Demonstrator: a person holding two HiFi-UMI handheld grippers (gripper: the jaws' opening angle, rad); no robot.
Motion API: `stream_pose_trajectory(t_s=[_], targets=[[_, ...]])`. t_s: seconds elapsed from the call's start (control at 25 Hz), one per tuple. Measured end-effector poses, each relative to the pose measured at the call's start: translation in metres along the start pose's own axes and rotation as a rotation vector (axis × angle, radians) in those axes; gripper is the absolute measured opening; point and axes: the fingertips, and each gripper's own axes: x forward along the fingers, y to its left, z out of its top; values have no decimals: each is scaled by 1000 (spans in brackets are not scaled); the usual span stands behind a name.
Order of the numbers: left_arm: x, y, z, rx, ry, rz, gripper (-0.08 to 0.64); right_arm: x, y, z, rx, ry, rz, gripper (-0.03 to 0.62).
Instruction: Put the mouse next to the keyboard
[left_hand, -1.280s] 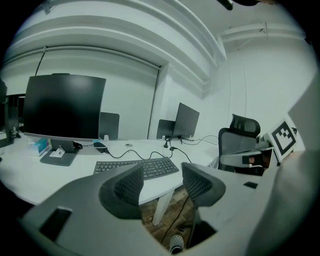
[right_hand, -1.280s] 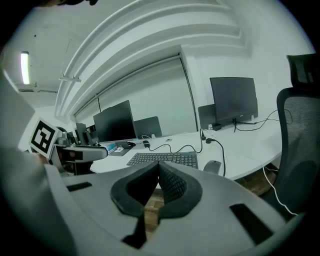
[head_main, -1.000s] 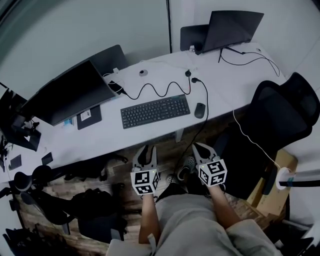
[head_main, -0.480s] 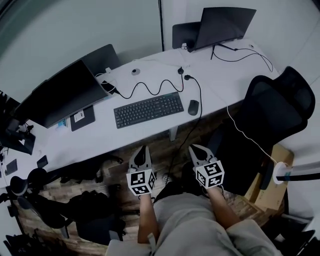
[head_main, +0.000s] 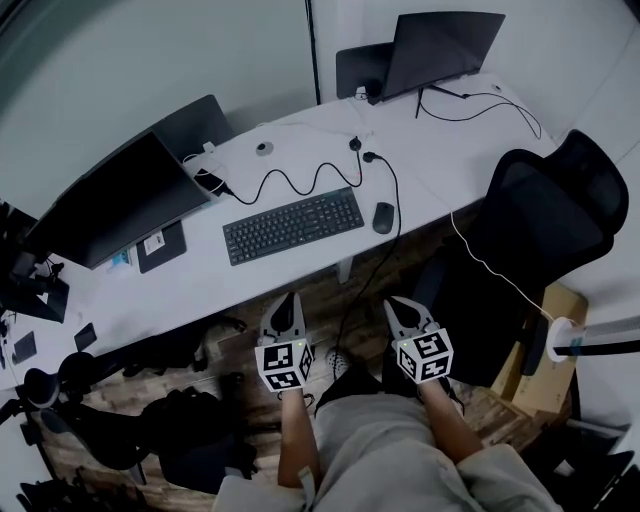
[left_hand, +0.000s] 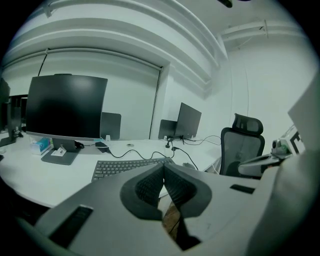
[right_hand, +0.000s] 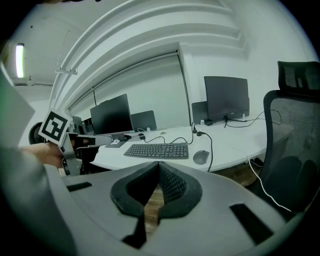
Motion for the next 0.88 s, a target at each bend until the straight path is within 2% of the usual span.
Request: stream_pose_trajectory(t_s=[0.2,0.4,0.88], targets=[[2,3,5,-10,-15,6,23,5,-9,4,25,-14,5,8],[7,15,11,-26,-19,40,23,19,-10,20,-3,-28,38,8],[17,14,8,0,13,76,23,57,-13,25,4,-13,106,8]])
